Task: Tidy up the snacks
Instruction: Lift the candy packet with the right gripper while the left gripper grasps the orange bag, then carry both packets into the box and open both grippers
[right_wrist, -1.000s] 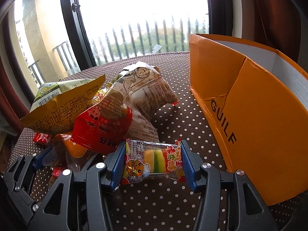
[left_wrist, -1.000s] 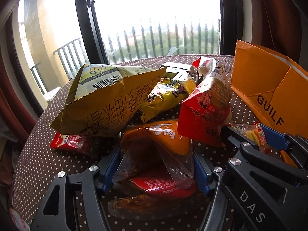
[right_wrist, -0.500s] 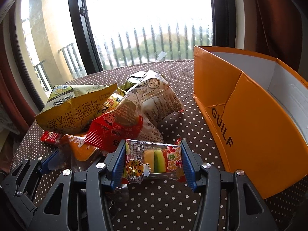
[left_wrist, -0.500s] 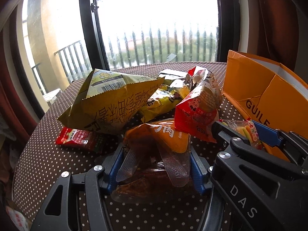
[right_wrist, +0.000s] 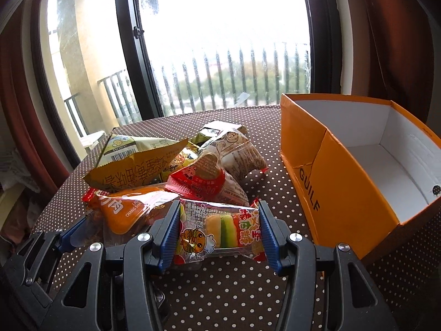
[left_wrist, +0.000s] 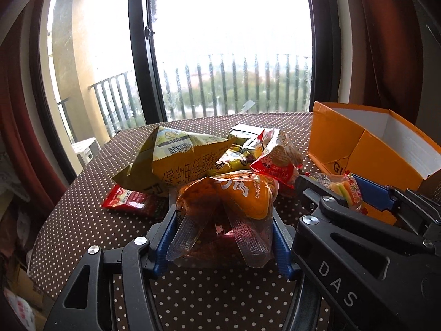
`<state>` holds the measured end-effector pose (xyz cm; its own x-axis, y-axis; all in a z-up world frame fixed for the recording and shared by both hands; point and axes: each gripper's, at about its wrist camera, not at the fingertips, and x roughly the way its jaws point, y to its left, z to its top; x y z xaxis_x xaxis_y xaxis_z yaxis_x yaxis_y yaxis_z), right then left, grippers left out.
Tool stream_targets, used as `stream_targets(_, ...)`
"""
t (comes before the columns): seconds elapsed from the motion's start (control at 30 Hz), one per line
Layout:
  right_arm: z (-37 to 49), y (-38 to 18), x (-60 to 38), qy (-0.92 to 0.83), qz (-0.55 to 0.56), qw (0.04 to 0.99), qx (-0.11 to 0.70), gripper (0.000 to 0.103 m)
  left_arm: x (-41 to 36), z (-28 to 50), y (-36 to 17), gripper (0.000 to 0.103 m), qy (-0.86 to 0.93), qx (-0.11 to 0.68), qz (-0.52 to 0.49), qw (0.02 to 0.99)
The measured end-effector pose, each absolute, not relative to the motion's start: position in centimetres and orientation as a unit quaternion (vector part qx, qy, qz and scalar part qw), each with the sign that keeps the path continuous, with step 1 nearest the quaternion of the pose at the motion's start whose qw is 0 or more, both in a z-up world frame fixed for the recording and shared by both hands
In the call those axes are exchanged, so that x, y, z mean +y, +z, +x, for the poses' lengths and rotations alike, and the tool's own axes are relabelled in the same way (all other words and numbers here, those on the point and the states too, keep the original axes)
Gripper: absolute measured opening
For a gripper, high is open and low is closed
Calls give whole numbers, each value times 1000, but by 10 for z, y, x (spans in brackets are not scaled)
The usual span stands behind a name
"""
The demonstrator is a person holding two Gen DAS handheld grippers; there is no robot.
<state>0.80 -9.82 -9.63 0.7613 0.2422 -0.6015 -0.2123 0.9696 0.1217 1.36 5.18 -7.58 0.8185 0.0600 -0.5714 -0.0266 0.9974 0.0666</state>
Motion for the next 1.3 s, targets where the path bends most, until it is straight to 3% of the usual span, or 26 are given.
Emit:
stream_targets(0.53, -4, -47, -116, 126, 22, 954, 272, 57, 30, -2, -25, 62, 18, 244, 18, 969)
stream_targets(1.3, 33, -9, -188, 72, 34, 969, 232, 57, -21, 56, 1, 62, -42, 220, 11, 975)
